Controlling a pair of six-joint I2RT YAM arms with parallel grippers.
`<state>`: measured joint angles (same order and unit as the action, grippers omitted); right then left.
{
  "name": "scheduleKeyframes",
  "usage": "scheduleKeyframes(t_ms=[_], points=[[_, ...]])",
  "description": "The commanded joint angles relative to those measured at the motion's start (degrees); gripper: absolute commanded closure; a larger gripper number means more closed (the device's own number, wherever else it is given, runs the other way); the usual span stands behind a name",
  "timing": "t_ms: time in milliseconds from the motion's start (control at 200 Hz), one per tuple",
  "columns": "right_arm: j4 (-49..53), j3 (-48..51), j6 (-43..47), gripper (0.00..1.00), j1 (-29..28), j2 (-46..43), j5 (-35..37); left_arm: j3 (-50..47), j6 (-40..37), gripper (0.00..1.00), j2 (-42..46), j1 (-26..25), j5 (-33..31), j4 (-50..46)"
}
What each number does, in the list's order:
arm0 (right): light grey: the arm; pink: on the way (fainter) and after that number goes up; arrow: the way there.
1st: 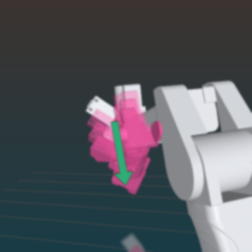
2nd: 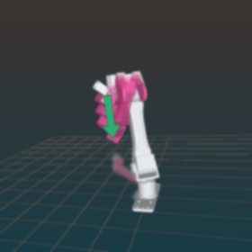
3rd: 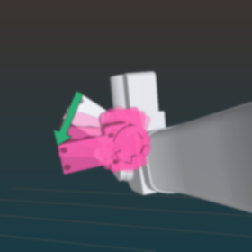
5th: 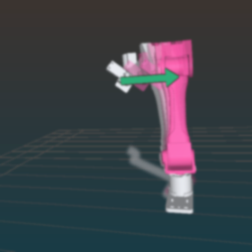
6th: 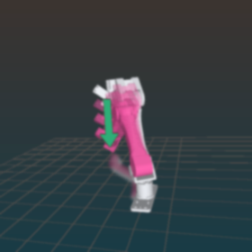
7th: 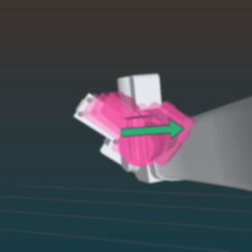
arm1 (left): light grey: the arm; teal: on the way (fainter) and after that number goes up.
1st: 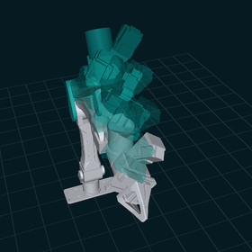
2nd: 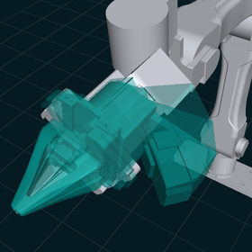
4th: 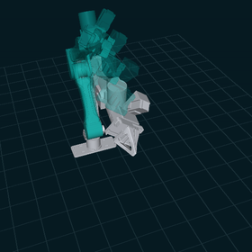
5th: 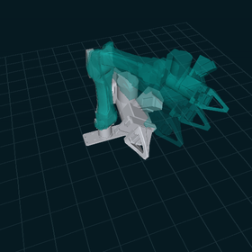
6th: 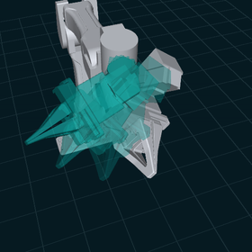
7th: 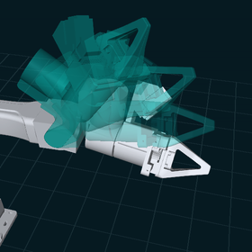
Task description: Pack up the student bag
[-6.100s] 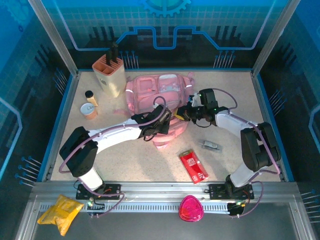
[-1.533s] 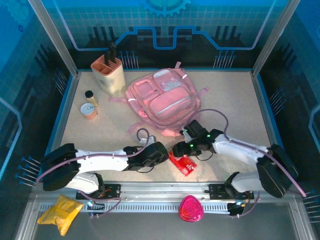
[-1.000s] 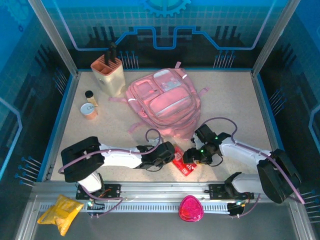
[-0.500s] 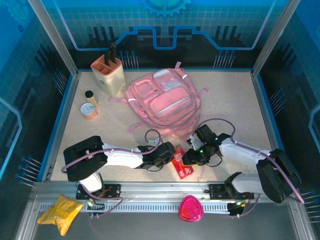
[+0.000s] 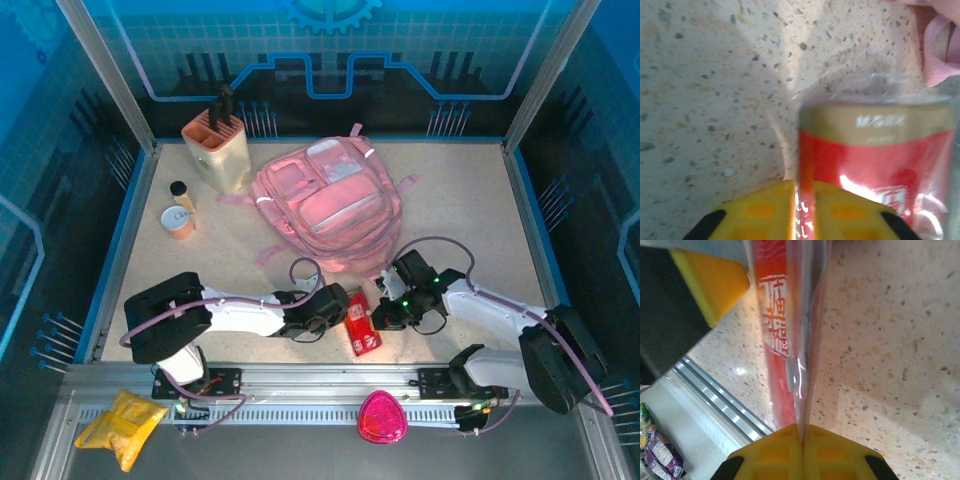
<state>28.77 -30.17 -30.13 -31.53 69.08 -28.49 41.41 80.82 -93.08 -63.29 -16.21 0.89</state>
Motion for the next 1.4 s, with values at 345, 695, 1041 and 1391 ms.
scheduleKeyframes(t_ms=[345, 695, 1041, 1391], points=[[8.1, -5.4, 2.1, 1.00, 12.1, -13.9, -5.3, 12.6, -37.9, 0.56, 16.1, 4.3, -13.3, -24.3], [5.4, -6.6, 0.8, 1.00, 27.2, -13.7, -12.8, 30.1, -73.7, 0.43, 1.6, 11.8, -13.7, -24.7], [-0.7, -6.5, -1.0, 1.00, 33.7, -9.5, -16.5, 45.0, -87.1, 0.34, -17.0, 16.4, -13.4, -23.1], [-0.8, -7.0, 0.6, 1.00, 35.2, -7.3, -16.4, 50.2, -88.8, 0.37, -24.0, 19.9, -14.3, -21.3]])
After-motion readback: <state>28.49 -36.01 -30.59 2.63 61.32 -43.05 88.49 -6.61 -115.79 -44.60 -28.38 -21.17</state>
